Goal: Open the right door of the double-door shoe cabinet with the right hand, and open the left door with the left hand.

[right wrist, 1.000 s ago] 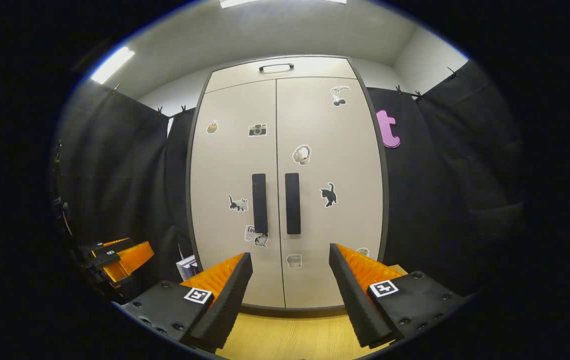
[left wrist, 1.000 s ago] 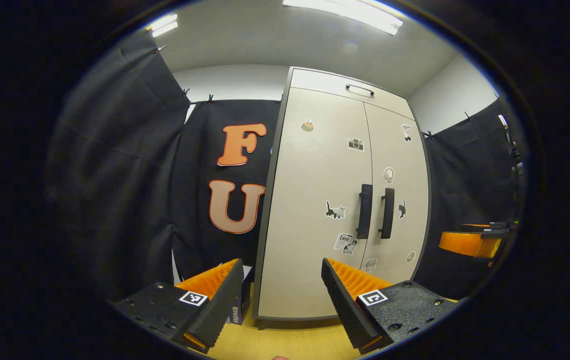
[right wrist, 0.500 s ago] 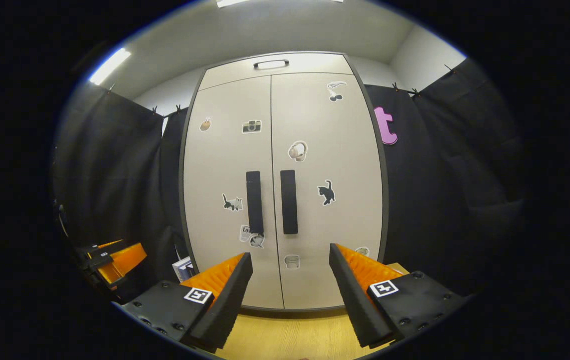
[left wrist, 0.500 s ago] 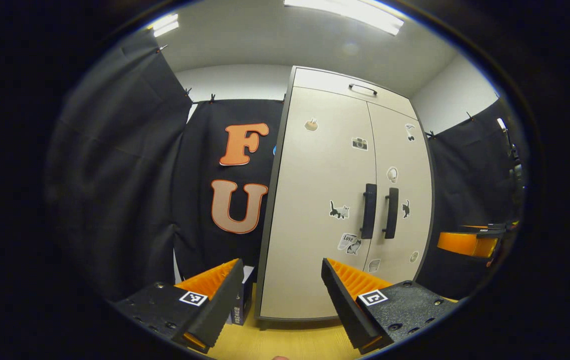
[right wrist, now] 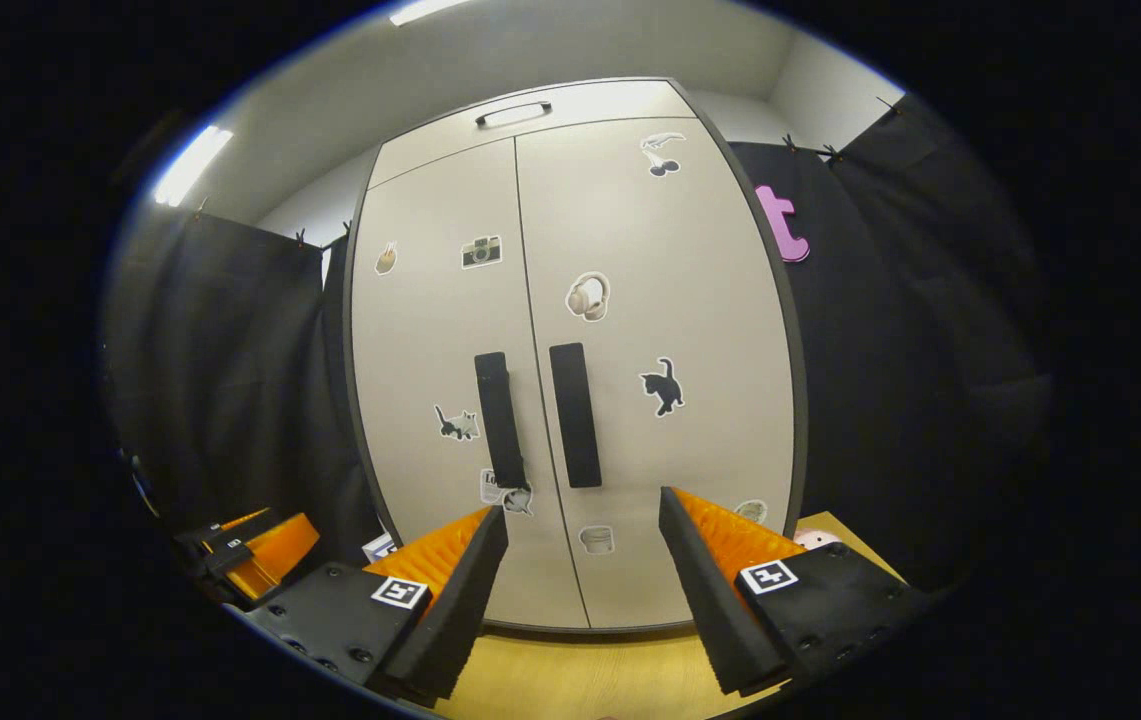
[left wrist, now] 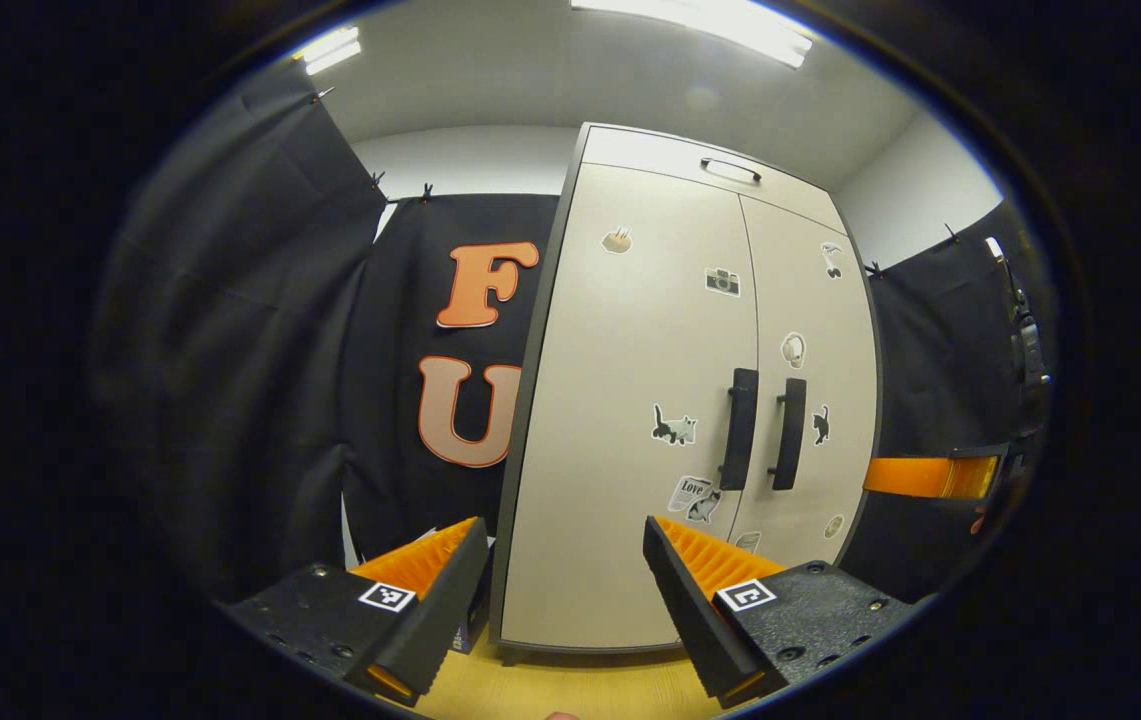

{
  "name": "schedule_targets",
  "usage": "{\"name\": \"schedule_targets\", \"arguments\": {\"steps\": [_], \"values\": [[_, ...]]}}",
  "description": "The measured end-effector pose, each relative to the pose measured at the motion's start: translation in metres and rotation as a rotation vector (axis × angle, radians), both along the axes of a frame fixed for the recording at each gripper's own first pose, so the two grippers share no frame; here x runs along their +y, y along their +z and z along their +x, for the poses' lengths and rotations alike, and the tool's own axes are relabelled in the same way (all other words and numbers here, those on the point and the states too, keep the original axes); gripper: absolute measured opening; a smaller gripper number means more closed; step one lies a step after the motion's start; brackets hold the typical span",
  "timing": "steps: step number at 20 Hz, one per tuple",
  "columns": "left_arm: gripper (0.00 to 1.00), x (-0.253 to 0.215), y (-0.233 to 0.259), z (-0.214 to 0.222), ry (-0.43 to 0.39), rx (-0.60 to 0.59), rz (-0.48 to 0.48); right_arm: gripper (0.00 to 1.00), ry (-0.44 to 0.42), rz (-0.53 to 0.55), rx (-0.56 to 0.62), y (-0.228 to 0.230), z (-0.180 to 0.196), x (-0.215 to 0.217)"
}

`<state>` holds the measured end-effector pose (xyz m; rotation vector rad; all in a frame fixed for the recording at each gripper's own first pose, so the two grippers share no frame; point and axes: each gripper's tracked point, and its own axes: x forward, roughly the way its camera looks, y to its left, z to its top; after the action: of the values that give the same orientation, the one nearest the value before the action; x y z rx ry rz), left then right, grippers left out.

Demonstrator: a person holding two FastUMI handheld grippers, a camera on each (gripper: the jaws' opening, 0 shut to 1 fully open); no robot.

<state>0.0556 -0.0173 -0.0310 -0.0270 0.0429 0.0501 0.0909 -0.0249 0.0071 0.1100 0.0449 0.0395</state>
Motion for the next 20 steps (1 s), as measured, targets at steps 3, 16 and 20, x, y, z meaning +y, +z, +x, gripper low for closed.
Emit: {"name": "schedule_targets", "arguments": {"steps": [3, 16, 20], "values": [[0.94, -0.007, -0.012, 0.005, 0.014, 0.012, -0.012, 0.98, 0.012, -0.039, -0.019, 0.011, 0.019, -0.008], [0.94, -0.045, 0.008, -0.030, 0.130, -0.097, 0.037, 0.97, 0.058, -0.096, -0.040, 0.044, 0.135, 0.002], [0.94, -0.039, 0.015, -0.042, 0.174, -0.101, 0.078, 0.86, 0.032, -0.137, -0.055, 0.041, 0.146, 0.006]]}}
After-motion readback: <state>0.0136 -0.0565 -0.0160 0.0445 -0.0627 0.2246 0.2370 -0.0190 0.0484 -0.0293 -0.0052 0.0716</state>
